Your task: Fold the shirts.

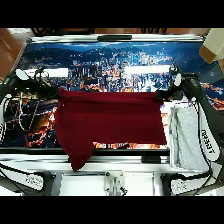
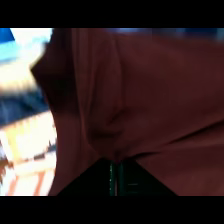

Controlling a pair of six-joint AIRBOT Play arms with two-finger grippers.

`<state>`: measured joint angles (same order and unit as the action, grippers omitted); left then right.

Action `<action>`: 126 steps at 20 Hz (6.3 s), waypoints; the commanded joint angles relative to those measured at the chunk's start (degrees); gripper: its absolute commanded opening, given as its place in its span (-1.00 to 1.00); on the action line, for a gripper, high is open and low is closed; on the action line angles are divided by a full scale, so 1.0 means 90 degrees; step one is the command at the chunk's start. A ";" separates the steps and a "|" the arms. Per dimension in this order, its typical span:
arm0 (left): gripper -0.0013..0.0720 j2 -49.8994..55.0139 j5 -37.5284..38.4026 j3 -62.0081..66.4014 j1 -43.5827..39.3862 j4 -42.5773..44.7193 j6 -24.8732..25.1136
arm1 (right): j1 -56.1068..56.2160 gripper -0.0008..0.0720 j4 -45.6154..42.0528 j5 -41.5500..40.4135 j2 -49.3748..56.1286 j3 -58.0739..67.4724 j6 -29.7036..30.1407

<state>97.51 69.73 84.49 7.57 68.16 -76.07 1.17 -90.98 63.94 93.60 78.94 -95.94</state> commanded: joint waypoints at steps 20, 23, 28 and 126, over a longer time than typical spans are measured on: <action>0.64 -0.1498 0.2579 -0.1202 0.0903 0.0141 -0.0525 | -0.0869 0.31 0.0665 0.2545 -0.1523 -0.0233 0.1625; 0.64 -0.2963 0.1892 -0.3560 0.1117 -0.0046 -0.0393 | -0.1321 0.31 0.1083 0.2516 -0.2339 -0.0818 0.1724; 0.33 -0.4197 0.0981 -0.5540 0.1139 -0.0512 -0.0117 | -0.1479 0.31 0.1100 0.2312 -0.2766 -0.1154 0.1744; -0.88 0.0478 -0.2623 -0.0148 -0.4371 -0.4051 0.0214 | -0.0685 -0.78 0.4437 0.2108 -0.4410 -0.0420 0.0427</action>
<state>101.01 53.93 83.18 -26.48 38.52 -73.80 -5.02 -51.90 79.85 60.58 75.11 -86.26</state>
